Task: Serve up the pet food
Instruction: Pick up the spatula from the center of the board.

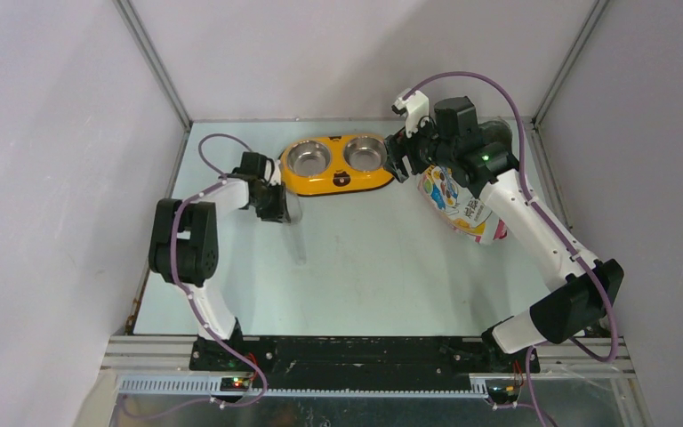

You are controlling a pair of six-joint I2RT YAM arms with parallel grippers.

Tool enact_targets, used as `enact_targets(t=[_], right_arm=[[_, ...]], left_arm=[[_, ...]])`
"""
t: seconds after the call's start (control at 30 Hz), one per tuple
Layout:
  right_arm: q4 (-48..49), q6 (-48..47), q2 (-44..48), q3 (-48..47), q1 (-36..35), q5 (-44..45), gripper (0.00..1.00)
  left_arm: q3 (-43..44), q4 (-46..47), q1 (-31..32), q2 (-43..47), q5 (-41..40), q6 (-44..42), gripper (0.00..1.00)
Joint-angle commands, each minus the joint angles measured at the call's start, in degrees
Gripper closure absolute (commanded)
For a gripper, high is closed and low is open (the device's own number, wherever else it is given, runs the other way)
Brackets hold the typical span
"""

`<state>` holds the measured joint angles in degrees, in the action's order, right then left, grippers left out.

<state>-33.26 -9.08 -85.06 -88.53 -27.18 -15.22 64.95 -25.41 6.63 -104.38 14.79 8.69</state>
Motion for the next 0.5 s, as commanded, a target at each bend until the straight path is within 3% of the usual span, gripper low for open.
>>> enact_targets(t=[0.0,0.17,0.3,0.47], right_arm=[[2.0,-0.2,-0.4,0.0,-0.7,-0.8,0.24],[1.8,1.1,-2.2,-0.3,-1.2,-3.0,0.24],[1.3,3.0,-5.9,-0.6,-1.1,-7.5,0.24],[1.4,7.2,-11.5,-0.3,0.1,-19.8,0.24]], left_arm=[[1.7,0.2,2.5,1.5,0.6,-0.5,0.72],[2.6,0.0,5.4,2.4,2.5,-2.7,0.84],[3.6,-0.2,8.2,2.7,6.1,-5.4,0.87],[3.2,0.7,11.8,3.9,9.0,-8.3,0.90]])
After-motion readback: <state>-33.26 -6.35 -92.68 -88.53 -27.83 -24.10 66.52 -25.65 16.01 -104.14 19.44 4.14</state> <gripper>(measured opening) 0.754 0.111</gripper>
